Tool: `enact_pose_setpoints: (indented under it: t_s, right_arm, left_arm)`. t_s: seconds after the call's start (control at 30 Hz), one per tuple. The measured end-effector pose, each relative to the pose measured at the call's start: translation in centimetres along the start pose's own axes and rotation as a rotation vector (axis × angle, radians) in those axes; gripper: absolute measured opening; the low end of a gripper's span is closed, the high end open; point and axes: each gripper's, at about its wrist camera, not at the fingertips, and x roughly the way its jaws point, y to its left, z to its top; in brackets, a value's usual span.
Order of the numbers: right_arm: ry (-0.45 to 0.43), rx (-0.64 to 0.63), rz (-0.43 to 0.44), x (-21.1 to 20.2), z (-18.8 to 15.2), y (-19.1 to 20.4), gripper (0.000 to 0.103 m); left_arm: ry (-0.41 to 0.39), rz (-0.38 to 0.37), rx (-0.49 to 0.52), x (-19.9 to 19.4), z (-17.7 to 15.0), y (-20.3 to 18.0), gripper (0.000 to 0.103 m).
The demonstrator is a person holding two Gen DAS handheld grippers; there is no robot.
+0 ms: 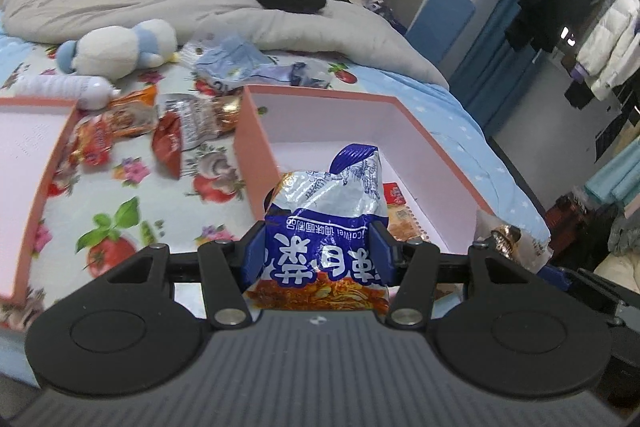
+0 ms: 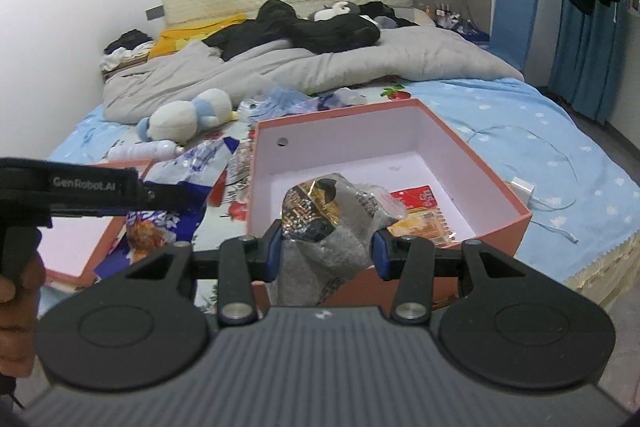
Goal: Organize snacks
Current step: 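Carry both held bags over the open box with both tools, then open both tools to drop the noodle bag and clear bag into the box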
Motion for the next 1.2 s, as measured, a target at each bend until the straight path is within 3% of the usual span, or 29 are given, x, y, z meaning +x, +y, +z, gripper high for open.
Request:
enact_pose_setpoints:
  t_s: [0.43,0.73,0.93,1.0,1.07,1.2]
  right_arm:
    - [0.033,0.055,-0.034,8.3,3.1,-6.0,0.047]
    - [0.121,0.102,-0.008,14.3,3.1,-8.8,0.048]
    - [0.166,0.111,0.014,16.6,2.8,-9.2,0.052]
    - [0.168,0.11,0.016,16.7,2.9,-9.2,0.058]
    - [0.163,0.12,0.03,16.4,3.0,-9.5,0.072]
    - [0.143,0.13,0.059,15.0,2.9,-9.5,0.072]
  left_arm:
    - [0.095,-0.004,0.048,11.7,5.2,-3.5,0.059]
    - [0.156,0.038,0.065,18.7,6.8,-4.1,0.06]
    - [0.178,0.039,0.037,20.8,6.6,-3.8,0.06]
    - [0.172,0.038,0.017,20.7,6.7,-3.6,0.061]
    - [0.159,0.042,-0.01,20.3,6.8,-3.3,0.063]
    - [0.118,0.061,-0.005,18.5,7.0,-3.7,0.066]
